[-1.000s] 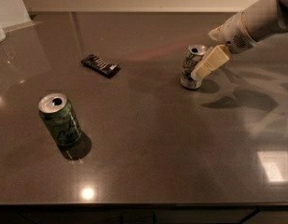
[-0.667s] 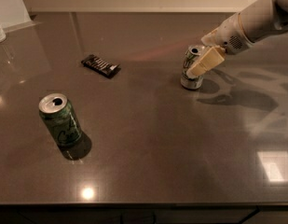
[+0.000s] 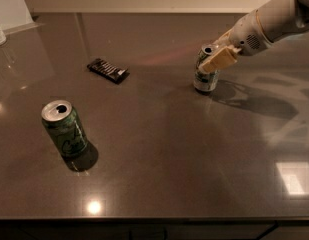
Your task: Move 7up can near green can
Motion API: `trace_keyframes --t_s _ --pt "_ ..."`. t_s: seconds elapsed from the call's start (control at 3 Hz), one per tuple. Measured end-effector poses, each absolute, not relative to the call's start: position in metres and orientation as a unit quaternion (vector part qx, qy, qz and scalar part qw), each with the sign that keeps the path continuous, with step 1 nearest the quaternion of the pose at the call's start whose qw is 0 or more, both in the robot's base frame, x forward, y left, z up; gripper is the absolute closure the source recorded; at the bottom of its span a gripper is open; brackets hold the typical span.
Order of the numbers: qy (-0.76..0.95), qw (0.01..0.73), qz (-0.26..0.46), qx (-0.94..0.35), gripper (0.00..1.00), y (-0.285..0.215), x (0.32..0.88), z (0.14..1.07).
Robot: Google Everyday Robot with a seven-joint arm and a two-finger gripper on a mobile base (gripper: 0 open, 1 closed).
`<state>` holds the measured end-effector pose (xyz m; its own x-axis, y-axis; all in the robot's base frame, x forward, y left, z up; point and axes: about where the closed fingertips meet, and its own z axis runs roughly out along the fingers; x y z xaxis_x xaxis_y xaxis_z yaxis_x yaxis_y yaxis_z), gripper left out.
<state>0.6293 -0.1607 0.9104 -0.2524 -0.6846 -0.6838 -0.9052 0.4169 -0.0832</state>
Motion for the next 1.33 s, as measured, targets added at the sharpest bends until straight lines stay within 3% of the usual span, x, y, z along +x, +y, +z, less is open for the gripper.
trace_keyframes --t_s 0.33,0.67,1.33 --pt "0.754 0.334 0.193 -0.532 0.87 -0.138 0.618 0.925" --pt "0.719 0.334 0.229 -0.565 1.0 -0.1 0.597 0.937" --pt "0.646 0.312 0.262 -0.645 1.0 -0.021 0.552 0.939"
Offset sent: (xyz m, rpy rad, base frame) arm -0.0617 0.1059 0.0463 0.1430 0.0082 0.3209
